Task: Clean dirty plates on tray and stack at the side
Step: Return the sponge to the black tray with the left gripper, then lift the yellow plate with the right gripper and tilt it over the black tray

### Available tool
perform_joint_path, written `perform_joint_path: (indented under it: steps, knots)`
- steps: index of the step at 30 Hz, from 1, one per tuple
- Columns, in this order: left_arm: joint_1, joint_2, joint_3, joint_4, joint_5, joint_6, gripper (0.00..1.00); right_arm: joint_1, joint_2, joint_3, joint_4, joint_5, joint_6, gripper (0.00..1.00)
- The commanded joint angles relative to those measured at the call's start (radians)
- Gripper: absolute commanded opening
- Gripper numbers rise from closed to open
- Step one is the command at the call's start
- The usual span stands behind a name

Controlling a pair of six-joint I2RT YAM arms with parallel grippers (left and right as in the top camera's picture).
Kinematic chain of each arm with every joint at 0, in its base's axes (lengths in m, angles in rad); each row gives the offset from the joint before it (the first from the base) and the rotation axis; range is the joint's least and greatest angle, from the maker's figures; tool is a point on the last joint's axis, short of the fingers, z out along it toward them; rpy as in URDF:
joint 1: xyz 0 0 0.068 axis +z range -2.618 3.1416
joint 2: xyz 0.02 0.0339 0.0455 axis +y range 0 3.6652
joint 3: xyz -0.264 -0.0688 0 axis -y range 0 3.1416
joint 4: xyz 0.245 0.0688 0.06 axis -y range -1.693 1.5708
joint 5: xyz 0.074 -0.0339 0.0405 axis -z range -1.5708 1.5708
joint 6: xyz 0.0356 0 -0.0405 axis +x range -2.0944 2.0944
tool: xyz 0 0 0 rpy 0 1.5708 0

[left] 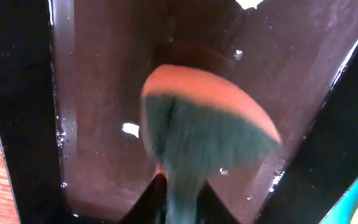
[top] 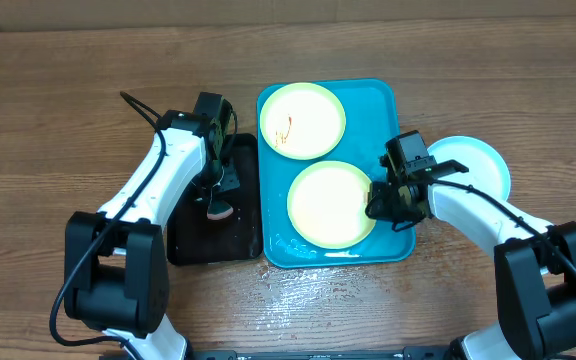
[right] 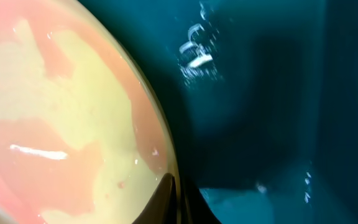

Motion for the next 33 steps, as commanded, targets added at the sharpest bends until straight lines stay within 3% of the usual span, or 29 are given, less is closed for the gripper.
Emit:
perform_joint_path:
  steps: [1, 5, 15, 23, 31, 33]
  knots:
    - [0.018, -0.014, 0.045, -0.043, 0.005, 0.003, 0.27, -0.005, 0.027, 0.023, -0.096, 0.077, -0.019, 0.04]
    - [0.067, -0.014, 0.155, -0.145, 0.046, 0.035, 0.51, 0.000, -0.019, 0.126, -0.214, 0.121, -0.023, 0.04]
    - [0.289, -0.014, 0.630, -0.399, 0.251, 0.185, 0.59, 0.154, -0.069, 0.544, -0.466, 0.303, -0.120, 0.04]
    - [0.402, -0.014, 0.916, -0.528, 0.310, 0.212, 0.63, 0.393, -0.063, 0.633, -0.295, 0.527, -0.136, 0.04]
    - [0.418, -0.014, 0.959, -0.558, 0.304, 0.214, 0.66, 0.568, 0.004, 0.632, -0.181, 0.721, -0.096, 0.04]
    - [0.417, -0.014, 0.959, -0.558, 0.304, 0.223, 0.73, 0.591, 0.030, 0.632, -0.180, 0.737, -0.089, 0.04]
